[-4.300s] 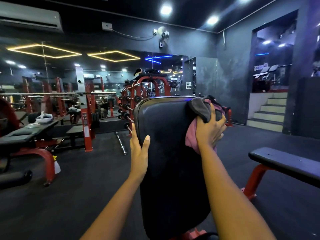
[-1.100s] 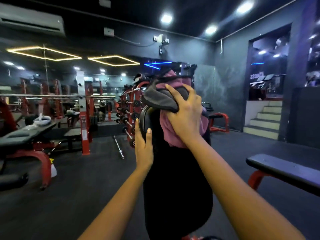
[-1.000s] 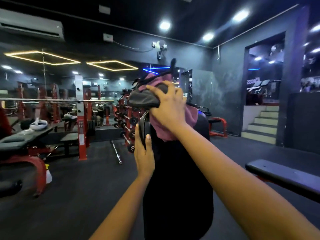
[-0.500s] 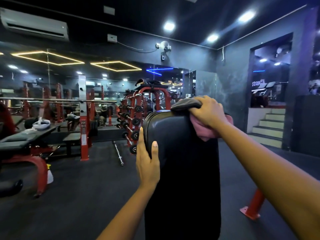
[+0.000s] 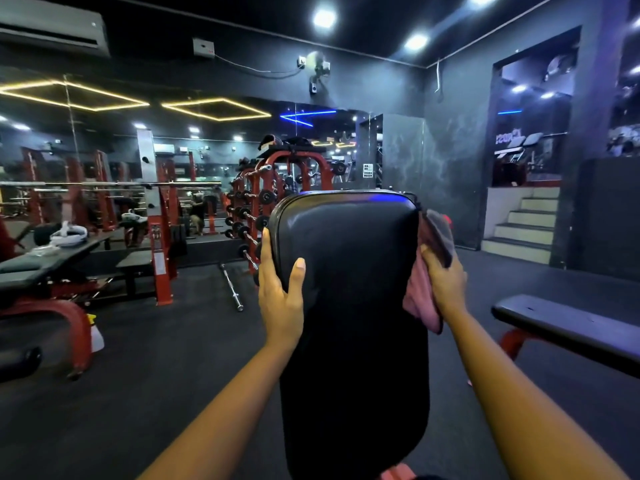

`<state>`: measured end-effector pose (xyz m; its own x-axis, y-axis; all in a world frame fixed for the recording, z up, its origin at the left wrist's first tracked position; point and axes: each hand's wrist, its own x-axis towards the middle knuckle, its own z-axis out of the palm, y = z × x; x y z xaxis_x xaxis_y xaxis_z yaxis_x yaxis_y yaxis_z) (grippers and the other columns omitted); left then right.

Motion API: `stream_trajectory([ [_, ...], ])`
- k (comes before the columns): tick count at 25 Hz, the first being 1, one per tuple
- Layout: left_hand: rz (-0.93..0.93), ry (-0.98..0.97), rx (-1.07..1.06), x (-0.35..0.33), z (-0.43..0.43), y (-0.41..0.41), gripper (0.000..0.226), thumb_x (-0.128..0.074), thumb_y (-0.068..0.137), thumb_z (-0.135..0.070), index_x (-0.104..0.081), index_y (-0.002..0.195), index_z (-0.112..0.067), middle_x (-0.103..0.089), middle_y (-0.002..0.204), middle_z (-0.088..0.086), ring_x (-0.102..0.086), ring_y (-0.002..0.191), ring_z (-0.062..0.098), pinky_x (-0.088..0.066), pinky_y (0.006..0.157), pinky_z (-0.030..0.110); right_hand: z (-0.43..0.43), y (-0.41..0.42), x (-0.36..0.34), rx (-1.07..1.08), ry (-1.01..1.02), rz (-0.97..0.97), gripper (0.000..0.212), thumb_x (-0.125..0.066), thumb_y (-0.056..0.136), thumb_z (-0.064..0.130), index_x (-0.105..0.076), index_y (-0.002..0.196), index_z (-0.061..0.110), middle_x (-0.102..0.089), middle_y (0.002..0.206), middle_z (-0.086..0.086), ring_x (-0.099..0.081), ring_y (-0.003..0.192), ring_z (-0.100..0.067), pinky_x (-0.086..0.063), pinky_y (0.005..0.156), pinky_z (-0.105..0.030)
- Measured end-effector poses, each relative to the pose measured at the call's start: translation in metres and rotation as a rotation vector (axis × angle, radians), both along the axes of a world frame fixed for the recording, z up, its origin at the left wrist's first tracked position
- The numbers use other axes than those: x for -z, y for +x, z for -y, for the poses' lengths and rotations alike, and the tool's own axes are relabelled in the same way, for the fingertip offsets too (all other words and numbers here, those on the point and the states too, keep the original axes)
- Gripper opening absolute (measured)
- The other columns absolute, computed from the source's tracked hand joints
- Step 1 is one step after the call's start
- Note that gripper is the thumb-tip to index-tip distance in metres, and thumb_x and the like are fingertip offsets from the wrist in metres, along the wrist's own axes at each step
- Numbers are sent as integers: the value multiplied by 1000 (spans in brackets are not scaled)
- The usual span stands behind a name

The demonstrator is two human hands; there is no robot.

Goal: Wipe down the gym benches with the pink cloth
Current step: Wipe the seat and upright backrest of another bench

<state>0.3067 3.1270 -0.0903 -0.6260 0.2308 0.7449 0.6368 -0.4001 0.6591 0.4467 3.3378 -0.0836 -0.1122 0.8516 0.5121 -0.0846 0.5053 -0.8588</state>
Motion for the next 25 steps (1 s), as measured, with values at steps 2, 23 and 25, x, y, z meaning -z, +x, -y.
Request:
stream_trajectory([
  [2, -2, -17, 42, 0, 3, -1, 71, -41, 80, -60, -12, 143, -44, -23, 154, -12, -22, 141, 6, -21, 117, 36, 1, 5, 33, 4, -59, 41, 56, -61, 84, 45, -54, 130, 14, -59, 125, -22, -52, 119, -36, -41, 99, -40],
  [23, 80, -226, 257, 146, 32, 21, 82, -50, 82, -47, 4, 144, -39, 1, 138, -49, -2, 134, -19, -10, 107, 9, 86, 22, 223, -53, -661, -151, 42, -44, 94, 48, -45, 132, 31, -55, 125, 8, -55, 114, -13, -47, 90, -31],
  [25, 90, -233, 262, 146, 31, 20, 81, -49, 83, -47, 4, 144, -39, 1, 137, -50, -2, 133, -20, -10, 107, 10, 97, 20, 217, -79, -691, -220, 40, -44, 90, 57, -46, 127, 43, -55, 119, 17, -59, 103, -8, -49, 77, -28],
])
